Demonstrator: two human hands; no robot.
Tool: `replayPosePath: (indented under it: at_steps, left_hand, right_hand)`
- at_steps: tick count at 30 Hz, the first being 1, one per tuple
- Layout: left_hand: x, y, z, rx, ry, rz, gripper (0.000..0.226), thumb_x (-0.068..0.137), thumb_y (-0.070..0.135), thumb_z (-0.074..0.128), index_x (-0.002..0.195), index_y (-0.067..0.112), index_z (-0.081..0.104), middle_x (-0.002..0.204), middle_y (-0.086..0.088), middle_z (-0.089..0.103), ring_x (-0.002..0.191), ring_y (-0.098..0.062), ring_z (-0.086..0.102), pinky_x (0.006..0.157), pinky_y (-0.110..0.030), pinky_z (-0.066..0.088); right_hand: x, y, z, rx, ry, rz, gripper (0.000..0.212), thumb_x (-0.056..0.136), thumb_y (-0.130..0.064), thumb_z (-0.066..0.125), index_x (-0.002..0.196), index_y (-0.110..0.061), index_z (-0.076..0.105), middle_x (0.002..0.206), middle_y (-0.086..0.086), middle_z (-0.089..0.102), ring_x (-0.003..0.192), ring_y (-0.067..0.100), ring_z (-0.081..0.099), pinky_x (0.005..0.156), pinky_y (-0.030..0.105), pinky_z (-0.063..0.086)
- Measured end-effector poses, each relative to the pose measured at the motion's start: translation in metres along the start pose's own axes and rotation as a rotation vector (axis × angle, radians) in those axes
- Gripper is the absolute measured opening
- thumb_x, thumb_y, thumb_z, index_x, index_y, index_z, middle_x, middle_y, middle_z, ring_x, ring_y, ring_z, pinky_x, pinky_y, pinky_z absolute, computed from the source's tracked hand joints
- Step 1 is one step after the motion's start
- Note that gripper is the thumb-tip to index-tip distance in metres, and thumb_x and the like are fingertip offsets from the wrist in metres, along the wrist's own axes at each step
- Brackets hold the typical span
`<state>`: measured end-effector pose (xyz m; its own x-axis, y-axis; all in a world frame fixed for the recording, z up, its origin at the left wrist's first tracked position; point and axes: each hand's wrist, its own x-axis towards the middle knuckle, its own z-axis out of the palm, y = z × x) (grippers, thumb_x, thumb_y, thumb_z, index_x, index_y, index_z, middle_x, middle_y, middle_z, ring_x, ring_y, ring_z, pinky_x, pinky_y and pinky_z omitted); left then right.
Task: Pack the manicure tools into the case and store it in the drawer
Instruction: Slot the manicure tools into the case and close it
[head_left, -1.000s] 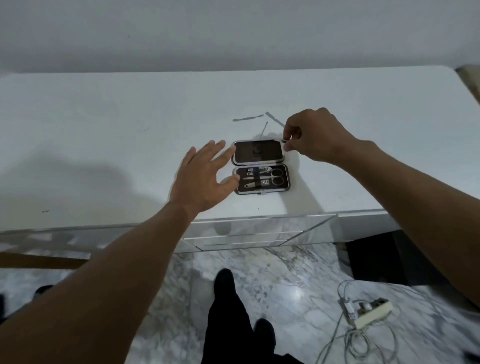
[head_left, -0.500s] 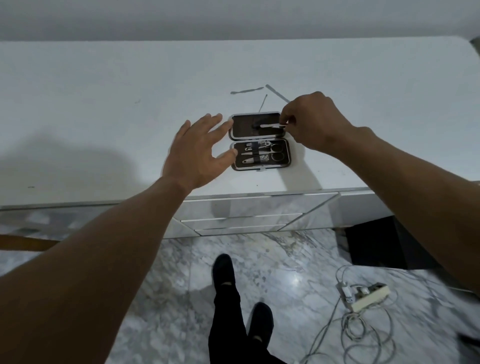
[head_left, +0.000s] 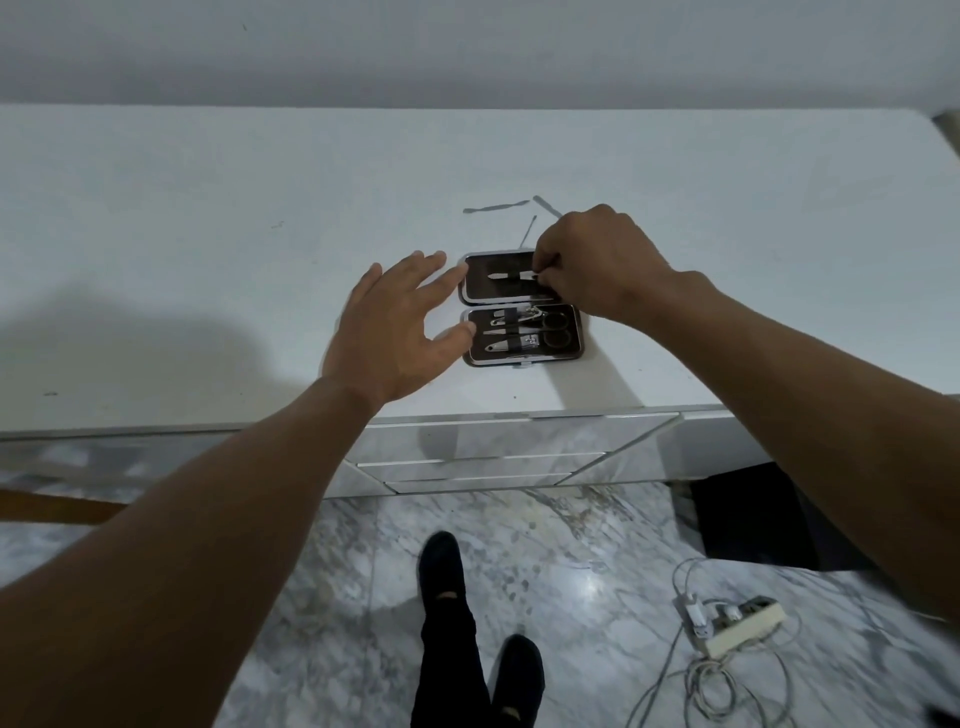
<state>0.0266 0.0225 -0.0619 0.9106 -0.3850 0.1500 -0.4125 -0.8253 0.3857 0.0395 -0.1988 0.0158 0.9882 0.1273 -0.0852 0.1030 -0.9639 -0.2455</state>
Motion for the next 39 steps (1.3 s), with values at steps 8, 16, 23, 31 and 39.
replayPosePath:
  at_steps: [8,16,23,31,39]
  left_hand:
    - [0.000,0.000,0.000,0.010,-0.002,-0.002,0.064,0.088,0.059,0.043,0.148,0.036,0.036,0.155,0.007,0.037,0.147,-0.011,0.024,0.121,-0.041,0.013]
    - [0.000,-0.001,0.001,0.002,-0.002,-0.009,0.064,0.088,0.060,0.043,0.147,0.037,0.037,0.155,0.008,0.037,0.147,-0.010,0.024,0.121,-0.040,0.013]
    - [0.001,-0.001,0.000,0.009,-0.002,-0.007,0.064,0.088,0.060,0.042,0.147,0.036,0.037,0.155,0.008,0.037,0.147,-0.011,0.024,0.121,-0.041,0.014]
    - [0.000,-0.002,0.000,0.018,-0.030,-0.006,0.067,0.087,0.062,0.038,0.149,0.036,0.035,0.156,0.010,0.034,0.147,-0.009,0.022,0.121,-0.040,0.013]
    - [-0.001,0.003,-0.007,-0.005,-0.042,-0.008,0.069,0.085,0.063,0.033,0.148,0.036,0.037,0.155,0.010,0.037,0.146,-0.010,0.025,0.120,-0.040,0.014]
  right_hand:
    - [0.008,-0.001,0.005,0.038,-0.038,0.005,0.022,0.084,-0.006,0.062,0.100,-0.015,0.075,0.104,0.016,0.071,0.097,0.033,0.065,0.085,0.034,0.053]
    - [0.007,-0.001,0.004,-0.035,-0.031,0.002,0.017,0.083,-0.006,0.062,0.093,-0.015,0.073,0.099,0.017,0.070,0.092,0.037,0.065,0.082,0.038,0.054]
    - [0.008,-0.003,0.007,0.019,-0.035,0.011,0.021,0.084,-0.002,0.060,0.095,-0.012,0.073,0.099,0.020,0.068,0.091,0.038,0.064,0.080,0.037,0.055]
    - [0.005,-0.004,0.017,0.024,0.000,0.006,0.028,0.087,-0.004,0.055,0.104,-0.015,0.074,0.103,0.008,0.073,0.096,0.027,0.065,0.076,0.022,0.041]
    - [0.000,-0.012,0.000,-0.034,-0.144,-0.030,0.029,0.085,-0.005,0.054,0.107,-0.010,0.071,0.108,0.012,0.069,0.101,0.030,0.063,0.083,0.032,0.047]
